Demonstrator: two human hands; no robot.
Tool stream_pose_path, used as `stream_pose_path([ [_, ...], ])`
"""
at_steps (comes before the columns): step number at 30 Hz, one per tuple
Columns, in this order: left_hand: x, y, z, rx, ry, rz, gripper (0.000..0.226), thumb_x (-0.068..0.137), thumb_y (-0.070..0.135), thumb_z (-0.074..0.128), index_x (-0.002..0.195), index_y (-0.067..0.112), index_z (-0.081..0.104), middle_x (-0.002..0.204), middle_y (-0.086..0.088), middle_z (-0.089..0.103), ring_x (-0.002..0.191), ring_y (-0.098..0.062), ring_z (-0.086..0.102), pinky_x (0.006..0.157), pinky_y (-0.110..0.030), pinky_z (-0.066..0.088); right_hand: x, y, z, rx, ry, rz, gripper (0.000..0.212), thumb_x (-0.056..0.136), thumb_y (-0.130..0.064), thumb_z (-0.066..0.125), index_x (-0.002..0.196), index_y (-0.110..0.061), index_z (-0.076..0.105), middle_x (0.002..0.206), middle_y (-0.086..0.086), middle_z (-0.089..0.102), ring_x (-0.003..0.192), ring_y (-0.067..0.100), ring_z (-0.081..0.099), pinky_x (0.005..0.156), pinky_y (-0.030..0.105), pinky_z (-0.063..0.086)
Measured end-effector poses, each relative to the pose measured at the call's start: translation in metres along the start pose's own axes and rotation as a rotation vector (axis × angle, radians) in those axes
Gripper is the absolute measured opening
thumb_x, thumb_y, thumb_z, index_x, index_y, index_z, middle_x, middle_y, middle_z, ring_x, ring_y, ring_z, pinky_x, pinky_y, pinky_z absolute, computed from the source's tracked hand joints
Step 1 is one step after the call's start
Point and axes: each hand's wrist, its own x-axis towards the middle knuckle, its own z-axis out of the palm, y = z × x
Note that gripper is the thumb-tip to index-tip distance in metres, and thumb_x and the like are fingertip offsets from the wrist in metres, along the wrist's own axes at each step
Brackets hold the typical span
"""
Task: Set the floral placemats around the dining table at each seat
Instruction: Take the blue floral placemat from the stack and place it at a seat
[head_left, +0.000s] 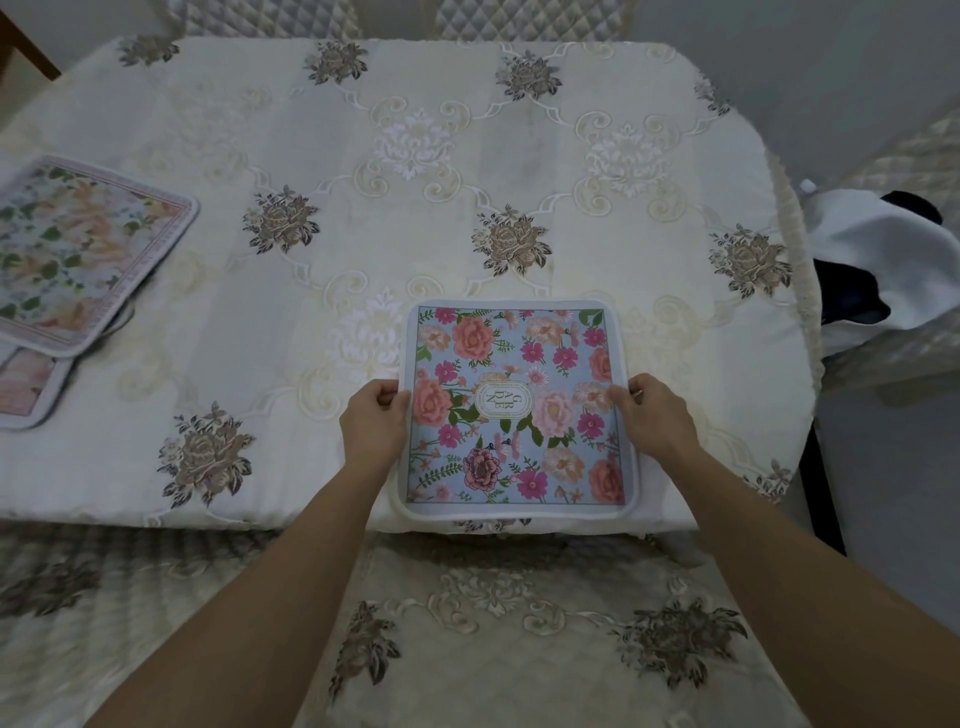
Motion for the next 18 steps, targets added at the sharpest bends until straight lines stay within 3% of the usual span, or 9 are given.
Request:
stream_pose_path([
  [4, 0.002, -0.001, -0.003, 0.161, 0.005, 0.086, 0.026, 0.095, 0.025, 0.059, 0.116, 0.010, 0.063, 0.103, 0.000, 0.065, 0.090, -0.015, 0.060, 0.080, -0.029, 0.047, -0.005, -0.003, 0.000, -0.073, 0.067, 0.025, 0.029, 0.097, -0.044, 0.051, 0.097, -0.015, 0.051, 0.090, 0.006, 0.062, 0.076, 0.024, 0.057, 0.066, 0.036, 0.046],
  [7, 0.001, -0.006, -0.003, 0.397, 0.043, 0.217, 0.034, 0.092, 0.024, 0.060, 0.123, 0.011, 0.055, 0.114, -0.010, 0.056, 0.102, -0.027, 0.056, 0.082, -0.039, 0.050, -0.014, -0.004, 0.008, -0.391, 0.360, -0.171, 0.025, 0.096, -0.036, 0.054, 0.099, -0.011, 0.052, 0.094, 0.009, 0.056, 0.077, 0.025, 0.050, 0.059, 0.034, 0.040],
  [9, -0.003, -0.008, 0.002, 0.622, 0.092, 0.401, 0.035, 0.091, 0.022, 0.059, 0.124, 0.012, 0.054, 0.120, -0.015, 0.052, 0.107, -0.032, 0.051, 0.081, -0.043, 0.049, -0.019, -0.008, 0.019, -0.448, 0.416, -0.326, 0.025, 0.096, -0.031, 0.052, 0.108, -0.008, 0.054, 0.103, 0.012, 0.056, 0.087, 0.026, 0.051, 0.061, 0.036, 0.046],
  [11, -0.011, -0.003, 0.013, 0.728, 0.090, 0.592, 0.035, 0.093, 0.026, 0.055, 0.127, 0.016, 0.052, 0.130, -0.013, 0.049, 0.117, -0.033, 0.048, 0.089, -0.045, 0.047, -0.021, -0.014, 0.037, -0.471, 0.364, -0.482, 0.036, 0.096, -0.029, 0.051, 0.123, -0.004, 0.052, 0.120, 0.018, 0.056, 0.106, 0.032, 0.053, 0.080, 0.041, 0.053],
  [14, -0.017, -0.002, 0.038, 0.826, -0.076, 0.763, 0.050, 0.101, 0.043, 0.037, 0.147, 0.025, 0.033, 0.155, -0.006, 0.031, 0.142, -0.026, 0.029, 0.114, -0.047, 0.030, -0.024, -0.025, 0.066, -0.468, 0.266, -0.566, 0.057, 0.099, -0.040, 0.042, 0.144, -0.005, 0.039, 0.150, 0.018, 0.038, 0.141, 0.036, 0.032, 0.113, 0.050, 0.034],
  [18, -0.011, -0.019, 0.055, 0.917, -0.208, 0.772, 0.065, 0.102, 0.056, 0.015, 0.157, 0.025, 0.000, 0.165, -0.004, 0.001, 0.152, -0.021, -0.005, 0.122, -0.048, 0.007, -0.022, -0.018, 0.084, -0.470, 0.189, -0.510, 0.072, 0.100, -0.057, 0.027, 0.156, -0.014, 0.013, 0.165, 0.007, 0.007, 0.152, 0.025, 0.001, 0.122, 0.046, 0.010],
])
